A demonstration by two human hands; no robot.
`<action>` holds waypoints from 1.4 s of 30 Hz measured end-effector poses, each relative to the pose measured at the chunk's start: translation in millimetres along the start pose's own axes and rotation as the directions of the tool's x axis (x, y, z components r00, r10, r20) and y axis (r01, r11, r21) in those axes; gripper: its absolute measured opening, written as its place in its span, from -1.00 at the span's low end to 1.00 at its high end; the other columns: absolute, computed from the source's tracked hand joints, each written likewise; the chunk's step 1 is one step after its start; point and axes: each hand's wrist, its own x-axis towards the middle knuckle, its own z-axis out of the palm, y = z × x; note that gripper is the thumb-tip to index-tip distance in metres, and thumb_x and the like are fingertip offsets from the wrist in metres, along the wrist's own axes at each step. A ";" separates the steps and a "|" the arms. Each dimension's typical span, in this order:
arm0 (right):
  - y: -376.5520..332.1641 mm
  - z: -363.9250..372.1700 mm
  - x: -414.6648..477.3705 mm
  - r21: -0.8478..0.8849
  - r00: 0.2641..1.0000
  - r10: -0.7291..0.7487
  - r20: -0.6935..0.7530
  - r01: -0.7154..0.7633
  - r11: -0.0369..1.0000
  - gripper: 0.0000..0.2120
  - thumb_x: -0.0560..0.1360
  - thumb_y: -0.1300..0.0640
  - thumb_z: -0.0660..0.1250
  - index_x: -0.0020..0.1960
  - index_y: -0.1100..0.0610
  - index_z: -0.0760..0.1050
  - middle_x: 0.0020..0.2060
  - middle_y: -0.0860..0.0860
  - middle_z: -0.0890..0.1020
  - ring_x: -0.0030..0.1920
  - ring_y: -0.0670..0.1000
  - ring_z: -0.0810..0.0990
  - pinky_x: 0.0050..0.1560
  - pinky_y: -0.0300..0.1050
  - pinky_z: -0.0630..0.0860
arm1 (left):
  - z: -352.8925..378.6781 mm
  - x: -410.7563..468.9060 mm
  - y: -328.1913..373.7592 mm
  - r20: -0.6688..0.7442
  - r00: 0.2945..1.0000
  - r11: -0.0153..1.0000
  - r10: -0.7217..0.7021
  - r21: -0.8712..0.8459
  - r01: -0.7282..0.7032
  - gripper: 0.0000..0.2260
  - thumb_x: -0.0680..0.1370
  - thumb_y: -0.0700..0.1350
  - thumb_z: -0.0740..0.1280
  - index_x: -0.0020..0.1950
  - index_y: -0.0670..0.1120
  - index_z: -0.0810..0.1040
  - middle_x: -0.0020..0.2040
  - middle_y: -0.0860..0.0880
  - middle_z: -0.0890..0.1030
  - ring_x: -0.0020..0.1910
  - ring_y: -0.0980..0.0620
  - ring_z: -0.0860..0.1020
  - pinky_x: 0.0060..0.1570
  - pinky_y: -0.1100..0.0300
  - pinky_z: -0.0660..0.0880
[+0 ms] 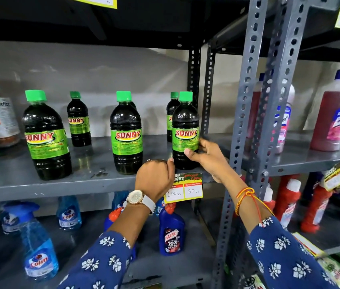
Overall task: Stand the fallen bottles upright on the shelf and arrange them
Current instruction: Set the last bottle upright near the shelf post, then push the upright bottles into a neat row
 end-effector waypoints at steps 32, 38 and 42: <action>-20.3 165.7 -0.4 -0.328 0.952 -0.138 -0.271 0.044 0.944 -0.27 0.12 0.05 0.59 0.12 0.24 0.29 0.07 0.14 0.41 0.05 0.05 0.41 -0.05 -0.20 0.33 | -96.0 -54.8 -170.9 -0.319 0.738 0.791 -0.595 -0.072 0.607 -0.16 0.28 0.15 0.50 0.30 -0.37 0.27 0.16 -0.38 0.46 0.07 -0.36 0.47 0.02 -0.22 0.41; -20.4 166.1 3.3 -0.349 0.956 -0.154 -0.251 0.059 0.935 -0.27 0.12 0.02 0.59 0.13 0.27 0.31 0.07 0.17 0.46 0.08 0.11 0.47 0.00 -0.10 0.45 | -93.0 -55.7 -179.2 -0.299 0.766 0.817 -0.570 -0.110 0.565 -0.29 0.32 0.16 0.46 0.26 -0.27 0.35 0.13 -0.28 0.54 0.12 -0.24 0.48 0.16 -0.12 0.34; -22.3 166.7 3.4 -0.370 0.956 -0.153 -0.250 0.052 0.928 -0.25 0.13 0.01 0.60 0.15 0.26 0.32 0.08 0.18 0.49 0.10 0.13 0.50 0.00 -0.12 0.45 | -91.9 -54.2 -179.2 -0.313 0.756 0.813 -0.576 -0.122 0.569 -0.32 0.33 0.16 0.46 0.24 -0.25 0.37 0.12 -0.25 0.55 0.11 -0.22 0.49 0.17 -0.12 0.29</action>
